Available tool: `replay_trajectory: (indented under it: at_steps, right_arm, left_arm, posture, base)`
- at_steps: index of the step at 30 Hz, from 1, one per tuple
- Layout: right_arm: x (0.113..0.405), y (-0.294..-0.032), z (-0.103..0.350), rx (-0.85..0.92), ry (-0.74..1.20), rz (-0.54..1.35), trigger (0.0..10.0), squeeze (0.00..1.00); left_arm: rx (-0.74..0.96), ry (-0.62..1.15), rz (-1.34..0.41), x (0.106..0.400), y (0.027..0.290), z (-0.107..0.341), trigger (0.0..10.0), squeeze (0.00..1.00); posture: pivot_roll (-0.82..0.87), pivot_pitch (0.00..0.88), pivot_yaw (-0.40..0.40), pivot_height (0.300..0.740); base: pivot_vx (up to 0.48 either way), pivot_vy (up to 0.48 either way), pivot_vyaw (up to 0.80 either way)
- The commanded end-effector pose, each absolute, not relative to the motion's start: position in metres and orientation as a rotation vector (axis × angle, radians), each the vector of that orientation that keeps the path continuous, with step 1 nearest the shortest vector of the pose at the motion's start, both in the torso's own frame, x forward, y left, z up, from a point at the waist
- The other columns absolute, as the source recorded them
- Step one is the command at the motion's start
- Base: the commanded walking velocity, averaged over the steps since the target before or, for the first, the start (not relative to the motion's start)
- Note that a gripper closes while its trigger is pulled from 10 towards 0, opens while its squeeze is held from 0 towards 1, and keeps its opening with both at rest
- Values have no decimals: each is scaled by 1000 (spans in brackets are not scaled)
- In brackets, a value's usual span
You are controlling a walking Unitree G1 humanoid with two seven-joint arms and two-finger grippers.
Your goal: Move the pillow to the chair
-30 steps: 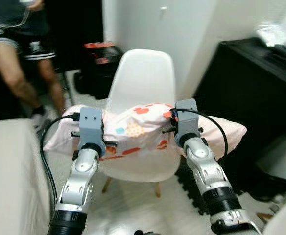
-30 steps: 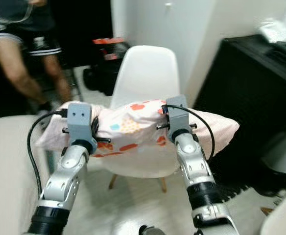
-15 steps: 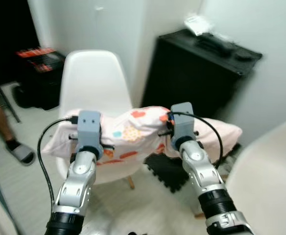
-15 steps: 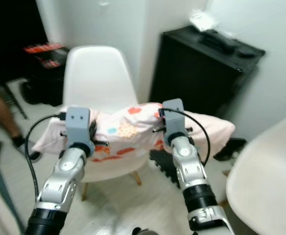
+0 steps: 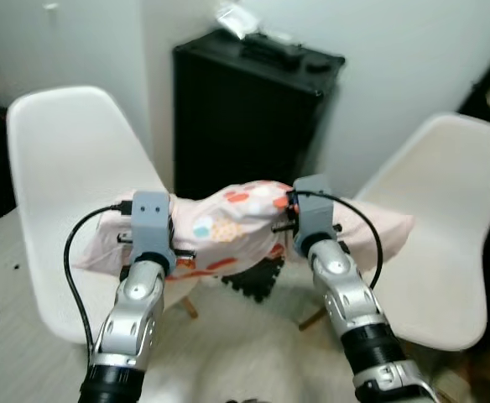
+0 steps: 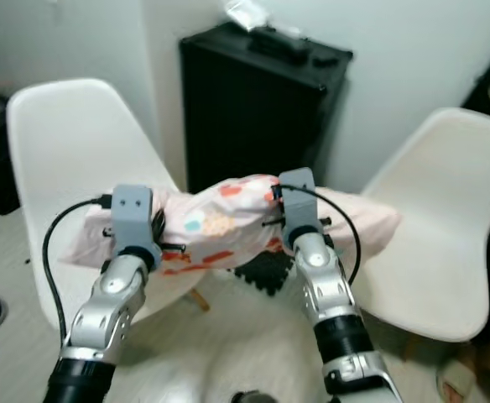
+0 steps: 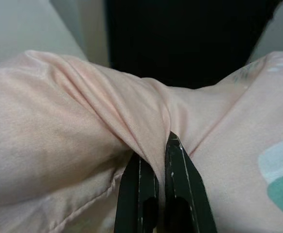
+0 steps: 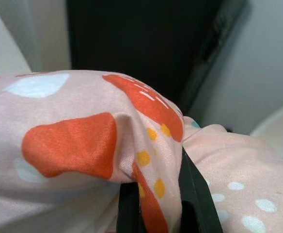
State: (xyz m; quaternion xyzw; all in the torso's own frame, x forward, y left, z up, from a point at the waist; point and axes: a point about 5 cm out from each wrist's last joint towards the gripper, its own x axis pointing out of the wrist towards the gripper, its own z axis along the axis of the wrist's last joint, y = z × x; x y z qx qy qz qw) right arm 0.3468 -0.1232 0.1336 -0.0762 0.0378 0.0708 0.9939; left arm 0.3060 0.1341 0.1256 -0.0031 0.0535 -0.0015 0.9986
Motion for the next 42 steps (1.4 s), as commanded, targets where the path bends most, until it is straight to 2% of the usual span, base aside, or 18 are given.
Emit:
replay_trajectory:
  at_steps: [1, 33, 35, 42]
  right_arm:
    - [348, -124, 146, -156, 21, 132, 10000, 0]
    - [347, -128, 143, -176, 32, 95, 10000, 0]
    - [349, -124, 145, -214, 15, 124, 10000, 0]
    - [349, -122, 149, -181, -14, 137, 10000, 0]
  left_arm:
    - [-15, 102, -36, 305, 127, 127, 10000, 0]
    - [-31, 67, -22, 305, 128, 134, 10000, 0]
    - [-40, 63, -21, 305, 127, 134, 10000, 0]
    - [-45, 50, -19, 305, 128, 137, 10000, 0]
  posture:
    - [-20, 119, -65, 740]
    - [-20, 117, -71, 740]
    - [-18, 104, -75, 740]
    - [-15, 94, -76, 740]
  base:
    - [0, 0, -800]
    - [0, 0, -800]
    - [0, 0, 0]
    - [0, 0, 0]
